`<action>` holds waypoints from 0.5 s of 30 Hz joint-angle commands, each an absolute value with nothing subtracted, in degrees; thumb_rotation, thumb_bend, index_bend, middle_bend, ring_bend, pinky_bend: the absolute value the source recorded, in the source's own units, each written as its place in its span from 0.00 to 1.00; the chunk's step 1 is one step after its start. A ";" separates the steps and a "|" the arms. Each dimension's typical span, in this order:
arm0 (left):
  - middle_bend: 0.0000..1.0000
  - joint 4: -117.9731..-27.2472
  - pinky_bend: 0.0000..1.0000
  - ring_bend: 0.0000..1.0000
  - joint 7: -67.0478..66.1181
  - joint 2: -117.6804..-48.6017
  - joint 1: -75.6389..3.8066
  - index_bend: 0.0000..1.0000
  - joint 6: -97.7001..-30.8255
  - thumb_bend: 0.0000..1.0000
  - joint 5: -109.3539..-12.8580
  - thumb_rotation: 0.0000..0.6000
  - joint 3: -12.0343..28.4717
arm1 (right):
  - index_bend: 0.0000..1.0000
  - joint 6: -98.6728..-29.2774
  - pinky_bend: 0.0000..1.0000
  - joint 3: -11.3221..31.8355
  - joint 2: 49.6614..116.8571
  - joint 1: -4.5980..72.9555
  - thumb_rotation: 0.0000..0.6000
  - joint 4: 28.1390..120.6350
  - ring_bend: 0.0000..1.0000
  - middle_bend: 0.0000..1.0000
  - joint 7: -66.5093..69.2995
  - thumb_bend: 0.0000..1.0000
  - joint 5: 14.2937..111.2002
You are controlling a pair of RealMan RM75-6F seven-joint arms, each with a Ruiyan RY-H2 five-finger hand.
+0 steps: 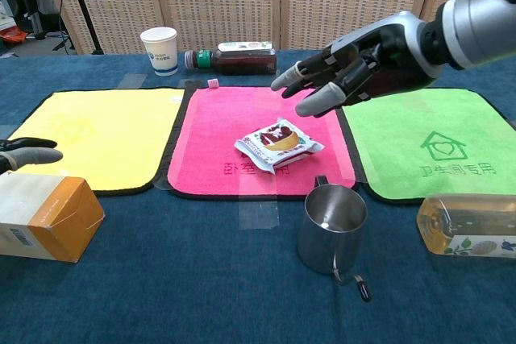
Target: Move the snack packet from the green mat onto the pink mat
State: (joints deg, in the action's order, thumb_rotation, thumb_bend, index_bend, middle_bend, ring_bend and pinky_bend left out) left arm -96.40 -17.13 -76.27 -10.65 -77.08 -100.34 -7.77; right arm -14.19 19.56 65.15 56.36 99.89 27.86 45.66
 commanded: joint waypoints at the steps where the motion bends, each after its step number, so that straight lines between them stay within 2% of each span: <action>1: 0.00 -96.45 0.00 0.00 -17.11 -76.19 -10.54 0.00 -77.23 0.07 -100.16 1.00 -7.68 | 0.10 -17.41 0.00 18.45 61.38 52.28 1.00 104.76 0.00 0.00 25.72 0.44 49.69; 7: 0.00 -96.55 0.00 0.00 -17.88 -76.31 -10.45 0.00 -77.24 0.08 -100.14 1.00 -7.62 | 0.10 -23.71 0.00 16.75 56.64 43.39 1.00 110.50 0.00 0.00 23.27 0.52 59.84; 15: 0.00 -96.41 0.00 0.00 -19.35 -76.75 -10.08 0.00 -77.56 0.07 -99.95 1.00 -7.42 | 0.10 -37.49 0.00 11.58 53.68 31.12 1.00 110.40 0.00 0.00 24.20 0.52 76.25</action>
